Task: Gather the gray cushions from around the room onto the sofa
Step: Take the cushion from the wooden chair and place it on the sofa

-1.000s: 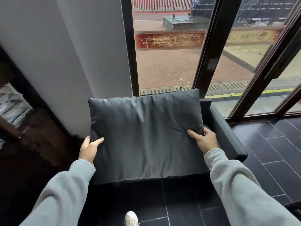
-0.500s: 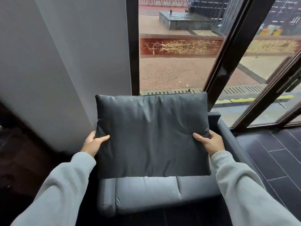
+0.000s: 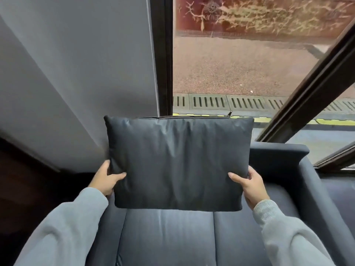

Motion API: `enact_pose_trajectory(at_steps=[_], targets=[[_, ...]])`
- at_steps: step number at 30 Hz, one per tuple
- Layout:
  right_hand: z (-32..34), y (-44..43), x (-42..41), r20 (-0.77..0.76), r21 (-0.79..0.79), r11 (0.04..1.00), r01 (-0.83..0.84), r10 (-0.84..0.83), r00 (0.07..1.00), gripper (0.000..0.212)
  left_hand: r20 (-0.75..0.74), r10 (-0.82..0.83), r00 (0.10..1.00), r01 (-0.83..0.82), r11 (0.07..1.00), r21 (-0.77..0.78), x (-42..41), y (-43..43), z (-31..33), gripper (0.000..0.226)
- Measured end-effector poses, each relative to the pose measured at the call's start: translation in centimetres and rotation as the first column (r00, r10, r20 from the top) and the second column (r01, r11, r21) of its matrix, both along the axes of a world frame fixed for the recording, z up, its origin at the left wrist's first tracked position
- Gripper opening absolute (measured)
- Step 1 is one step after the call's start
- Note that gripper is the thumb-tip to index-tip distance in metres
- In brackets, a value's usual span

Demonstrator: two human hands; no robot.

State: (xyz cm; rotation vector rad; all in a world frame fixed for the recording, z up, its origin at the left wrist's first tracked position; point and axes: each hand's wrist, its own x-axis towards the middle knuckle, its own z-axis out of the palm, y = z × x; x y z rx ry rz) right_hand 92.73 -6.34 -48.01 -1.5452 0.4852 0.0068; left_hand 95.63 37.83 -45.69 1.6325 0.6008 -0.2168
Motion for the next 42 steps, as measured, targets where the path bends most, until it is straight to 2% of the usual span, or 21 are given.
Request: enact_pose_trajectory(at_steps=[3,8,16,19,22,25,30,33,36,38,42], targets=[[-5.7,-0.1,3.4,0.018,0.025,0.999,-0.026,0.026,1.000,0.037,-0.003,0.072,0.997,-0.071,0.997,0.040,1.9,-1.3,-5.6,0.043],[-14.7,0.0,7.3,0.050,0.026,0.997,-0.070,0.068,0.996,0.040,0.081,0.166,0.983,-0.170,0.984,0.045,5.3,-0.9,-15.3,0.050],[-25.3,0.8,10.3,0.196,0.046,0.998,0.048,-0.056,0.979,0.043,0.199,0.165,0.966,-0.172,0.985,0.020,10.5,-0.2,-26.5,0.058],[-27.9,1.5,11.5,0.239,0.052,0.997,0.056,-0.067,0.969,0.047,0.238,0.193,0.952,-0.204,0.979,0.022,12.0,0.6,-28.6,0.062],[-30.0,2.1,12.4,0.239,0.006,0.999,0.036,-0.037,0.970,0.052,0.257,0.128,0.958,-0.153,0.985,0.084,12.2,1.8,-30.4,0.058],[-32.0,2.3,12.0,0.166,-0.102,0.994,-0.032,0.049,0.985,0.050,0.232,0.070,0.970,-0.091,0.993,0.081,12.1,2.3,-32.0,0.049],[-33.0,2.5,11.4,-0.002,-0.144,0.986,-0.080,0.080,0.997,0.064,0.231,0.059,0.971,-0.070,0.997,0.041,12.6,2.0,-33.7,0.049],[-33.5,3.1,11.6,-0.009,-0.218,0.975,0.031,-0.033,0.999,0.067,0.239,0.063,0.969,-0.083,0.994,0.074,12.1,1.4,-35.2,0.054],[-33.9,3.2,11.6,0.074,-0.246,0.953,0.176,-0.163,0.984,0.045,0.269,0.120,0.956,-0.142,0.988,0.065,10.7,1.1,-36.6,0.038],[-34.2,3.2,11.5,0.046,-0.230,0.963,0.138,-0.131,0.990,0.041,0.295,0.126,0.947,-0.158,0.984,0.085,10.9,0.6,-37.4,0.035],[-35.4,2.9,12.1,-0.028,-0.166,0.984,0.068,-0.074,0.997,0.060,0.324,0.138,0.936,-0.154,0.988,0.021,12.9,-0.3,-38.8,0.044]])
